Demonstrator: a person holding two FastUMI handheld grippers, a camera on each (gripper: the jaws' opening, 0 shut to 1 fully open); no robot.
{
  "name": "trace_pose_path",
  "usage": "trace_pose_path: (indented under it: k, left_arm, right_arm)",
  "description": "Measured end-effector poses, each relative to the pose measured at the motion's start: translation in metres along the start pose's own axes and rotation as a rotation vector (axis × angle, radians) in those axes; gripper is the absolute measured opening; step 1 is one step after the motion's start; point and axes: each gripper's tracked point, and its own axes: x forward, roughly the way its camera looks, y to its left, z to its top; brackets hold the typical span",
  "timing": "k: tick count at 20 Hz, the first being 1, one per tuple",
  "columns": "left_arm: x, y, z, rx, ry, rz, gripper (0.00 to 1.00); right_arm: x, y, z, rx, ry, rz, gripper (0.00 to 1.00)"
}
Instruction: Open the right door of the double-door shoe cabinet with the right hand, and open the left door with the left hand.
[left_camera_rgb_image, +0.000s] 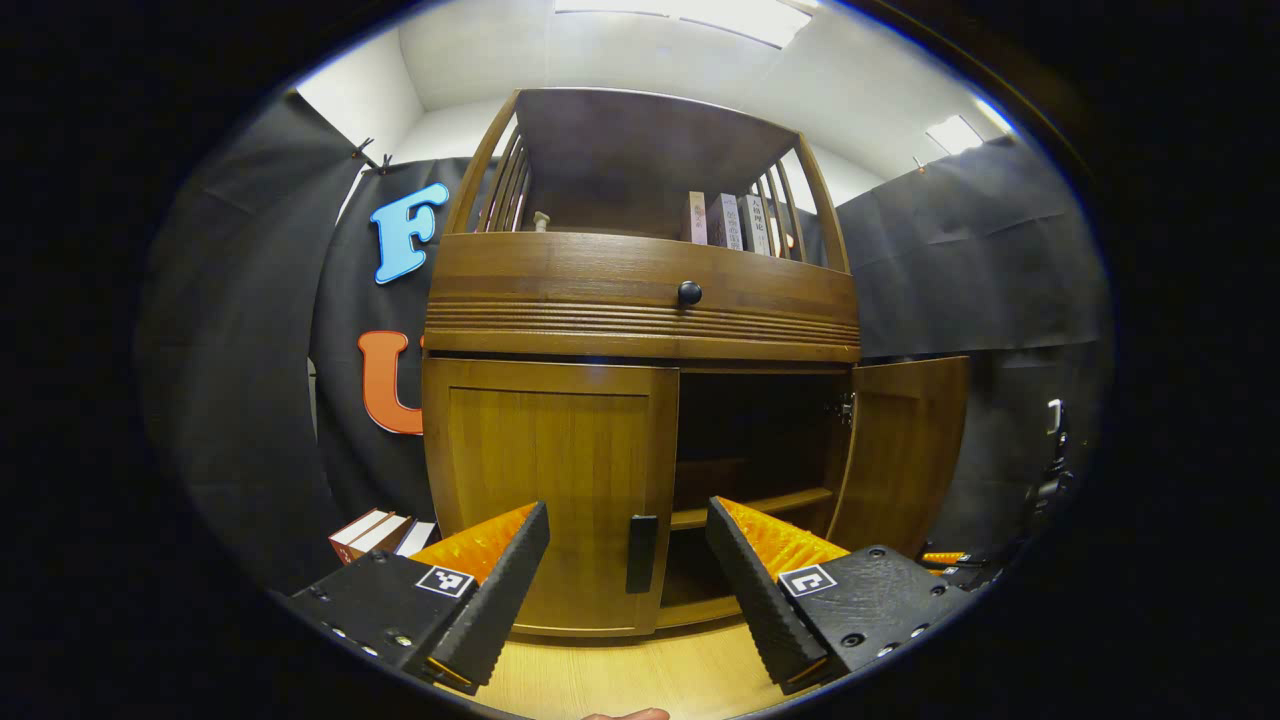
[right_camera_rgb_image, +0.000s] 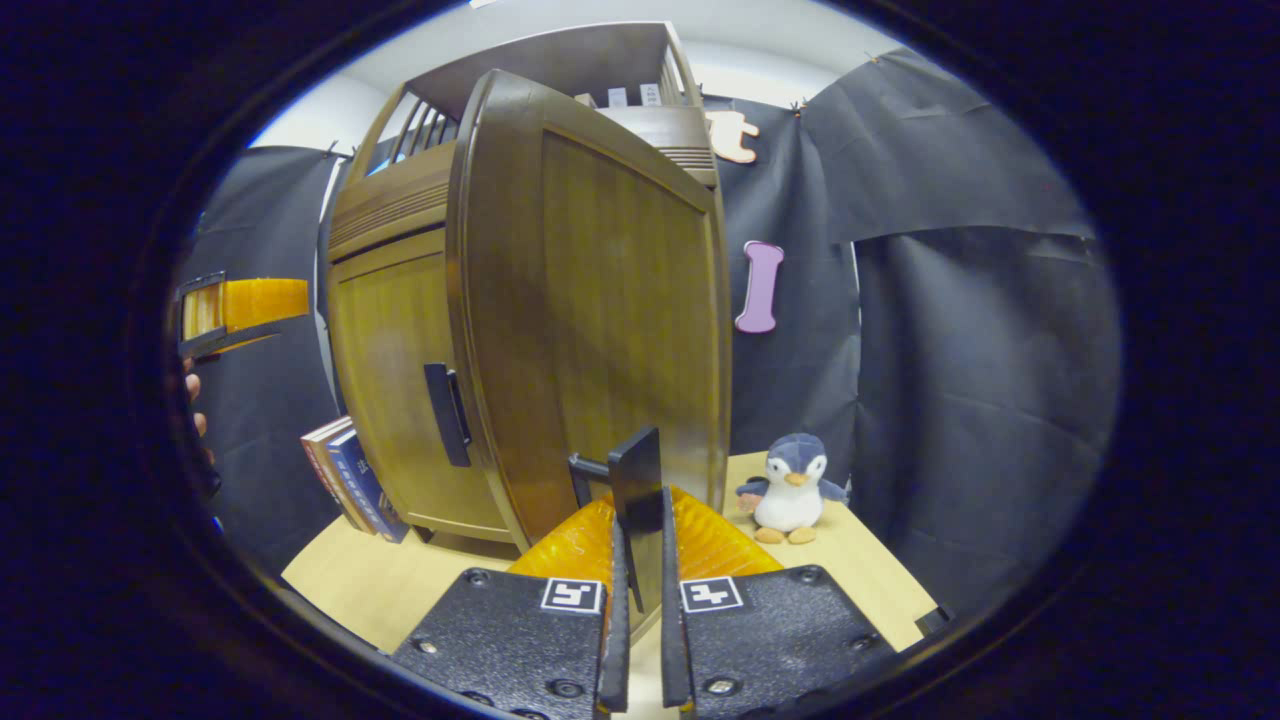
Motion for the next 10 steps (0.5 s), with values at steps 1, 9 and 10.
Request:
trace_pose_path:
  k: [1,9,10]
  left_arm:
    - [0.001,-0.001,0.000,-0.007,0.002,0.002,1.00]
    - [0.007,-0.006,-0.002,-0.009,0.006,0.043,0.95]
    - [0.009,-0.009,-0.002,-0.012,0.006,0.043,0.95]
  right_arm:
    - [-0.002,-0.010,-0.001,-0.010,-0.001,-0.019,0.13]
    - [-0.008,-0.072,-0.001,-0.003,0.006,-0.071,0.04]
    - [-0.007,-0.075,0.000,-0.008,0.008,-0.060,0.04]
